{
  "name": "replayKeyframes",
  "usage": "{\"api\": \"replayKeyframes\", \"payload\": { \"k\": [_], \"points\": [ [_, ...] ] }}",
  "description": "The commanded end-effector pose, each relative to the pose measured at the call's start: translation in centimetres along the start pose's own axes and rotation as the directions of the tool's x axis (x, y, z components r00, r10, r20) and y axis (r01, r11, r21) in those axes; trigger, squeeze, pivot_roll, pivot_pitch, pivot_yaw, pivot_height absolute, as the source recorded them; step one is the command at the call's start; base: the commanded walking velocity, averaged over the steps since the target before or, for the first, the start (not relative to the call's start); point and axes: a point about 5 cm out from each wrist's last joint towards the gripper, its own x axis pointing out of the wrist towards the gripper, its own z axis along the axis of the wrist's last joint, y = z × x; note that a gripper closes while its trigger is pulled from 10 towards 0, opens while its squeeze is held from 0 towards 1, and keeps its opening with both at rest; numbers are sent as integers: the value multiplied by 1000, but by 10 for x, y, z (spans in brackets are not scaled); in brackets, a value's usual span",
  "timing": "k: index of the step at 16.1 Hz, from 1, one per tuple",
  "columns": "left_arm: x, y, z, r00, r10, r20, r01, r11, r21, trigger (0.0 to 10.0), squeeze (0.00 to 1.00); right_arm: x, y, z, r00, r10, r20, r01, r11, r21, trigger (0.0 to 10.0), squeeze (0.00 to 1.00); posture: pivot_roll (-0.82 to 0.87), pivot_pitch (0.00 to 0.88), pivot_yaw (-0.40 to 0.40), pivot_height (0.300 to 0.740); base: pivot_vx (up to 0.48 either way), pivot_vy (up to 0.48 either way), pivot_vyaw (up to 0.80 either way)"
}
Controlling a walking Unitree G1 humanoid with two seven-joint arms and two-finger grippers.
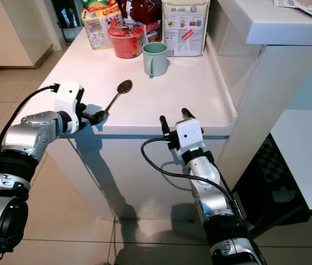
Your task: Setting the table
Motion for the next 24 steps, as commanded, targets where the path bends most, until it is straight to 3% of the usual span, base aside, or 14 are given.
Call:
{"api": "replayKeyframes", "payload": {
  "k": [1,5,10,15,19,24],
  "points": [
    [0,4,-25,989,34,-141,-36,999,-10,10000,0,0,2,-2,1000,20,-15,-20,1000,-12,10000,0,43,63,65,740,0,0,0],
    [-6,3,27,1000,28,-14,-27,999,36,10000,0,0,1,-3,1000,15,-19,-16,1000,-14,10000,0,34,51,71,740,0,0,0],
    [-13,-2,55,999,19,49,-22,998,52,10000,0,-4,1,-6,1000,8,-27,-9,1000,-13,10000,0,25,49,80,740,0,0,0],
    [-13,-2,58,998,26,61,-30,998,64,10000,0,-4,3,-8,999,15,-33,-15,1000,-10,10000,0,36,51,73,740,0,0,0],
    [-3,-1,55,997,38,68,-44,996,81,10000,0,-2,5,-6,999,21,-29,-21,1000,-7,10000,0,31,57,74,740,0,0,0],
    [11,-8,42,999,2,50,-4,999,43,10000,0,-5,3,-6,1000,9,-29,-10,1000,-12,10000,0,14,67,79,740,0,0,0]
  ]
}}
